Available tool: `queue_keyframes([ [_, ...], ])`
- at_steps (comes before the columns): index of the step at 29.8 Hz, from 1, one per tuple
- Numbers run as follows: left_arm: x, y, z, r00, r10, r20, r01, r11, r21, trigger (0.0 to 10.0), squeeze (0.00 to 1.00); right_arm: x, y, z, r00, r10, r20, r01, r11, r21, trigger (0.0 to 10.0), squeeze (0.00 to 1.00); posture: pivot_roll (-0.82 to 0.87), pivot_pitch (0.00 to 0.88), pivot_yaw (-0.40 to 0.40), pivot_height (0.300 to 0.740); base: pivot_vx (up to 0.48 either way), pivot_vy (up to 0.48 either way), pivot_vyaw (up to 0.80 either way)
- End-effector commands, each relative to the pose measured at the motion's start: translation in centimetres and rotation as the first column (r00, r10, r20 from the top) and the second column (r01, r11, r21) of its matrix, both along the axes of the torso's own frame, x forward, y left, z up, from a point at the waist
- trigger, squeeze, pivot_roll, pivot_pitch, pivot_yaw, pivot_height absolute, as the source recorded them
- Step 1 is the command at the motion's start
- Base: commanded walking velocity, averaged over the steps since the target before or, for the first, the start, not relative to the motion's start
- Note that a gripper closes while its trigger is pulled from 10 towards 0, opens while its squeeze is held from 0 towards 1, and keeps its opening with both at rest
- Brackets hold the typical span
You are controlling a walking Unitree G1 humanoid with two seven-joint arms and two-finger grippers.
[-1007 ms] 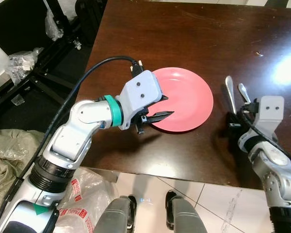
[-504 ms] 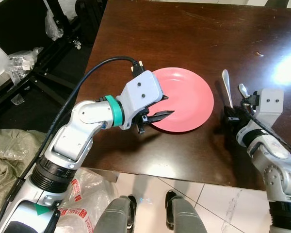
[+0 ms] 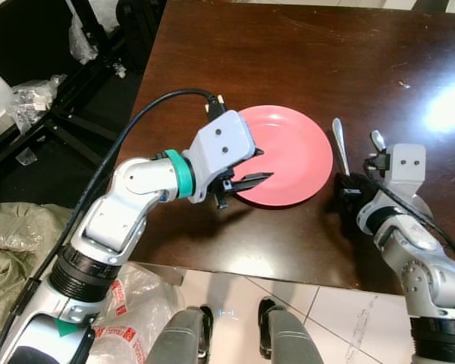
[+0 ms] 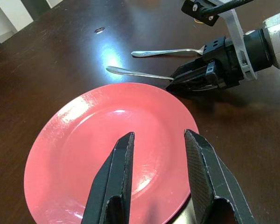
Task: Setting the table
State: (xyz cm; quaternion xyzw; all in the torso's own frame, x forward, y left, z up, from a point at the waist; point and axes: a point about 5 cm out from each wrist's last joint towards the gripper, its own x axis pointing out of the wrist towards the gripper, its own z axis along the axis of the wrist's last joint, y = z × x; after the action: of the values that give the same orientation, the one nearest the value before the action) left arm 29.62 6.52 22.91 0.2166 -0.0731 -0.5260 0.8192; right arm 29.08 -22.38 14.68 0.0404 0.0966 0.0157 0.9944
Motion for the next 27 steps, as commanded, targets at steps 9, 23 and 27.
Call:
queue_keyframes([
  [9,-0.3,-0.2,-0.6,1.000,-0.008,-0.013,0.008,1.000,0.009,10.0,0.00,-0.3,-0.3,-1.1,0.998,-0.021,-0.064,0.021,1.000,0.000,10.0,1.00,0.05,0.168,0.097,0.740,0.000,0.000,0.00],
  [23,-0.4,-0.4,-0.7,1.000,-0.015,-0.019,0.015,1.000,0.005,10.0,0.00,-1.6,-1.1,4.7,0.990,-0.053,0.133,0.064,0.995,-0.077,10.0,0.00,0.04,0.169,0.102,0.740,0.000,0.000,0.00],
  [27,-0.4,-0.4,-0.8,1.000,-0.017,-0.020,0.017,1.000,0.005,10.0,0.00,-2.1,-1.0,5.9,0.984,-0.052,0.173,0.065,0.996,-0.067,10.0,0.00,0.04,0.169,0.103,0.740,0.000,0.000,0.00],
])
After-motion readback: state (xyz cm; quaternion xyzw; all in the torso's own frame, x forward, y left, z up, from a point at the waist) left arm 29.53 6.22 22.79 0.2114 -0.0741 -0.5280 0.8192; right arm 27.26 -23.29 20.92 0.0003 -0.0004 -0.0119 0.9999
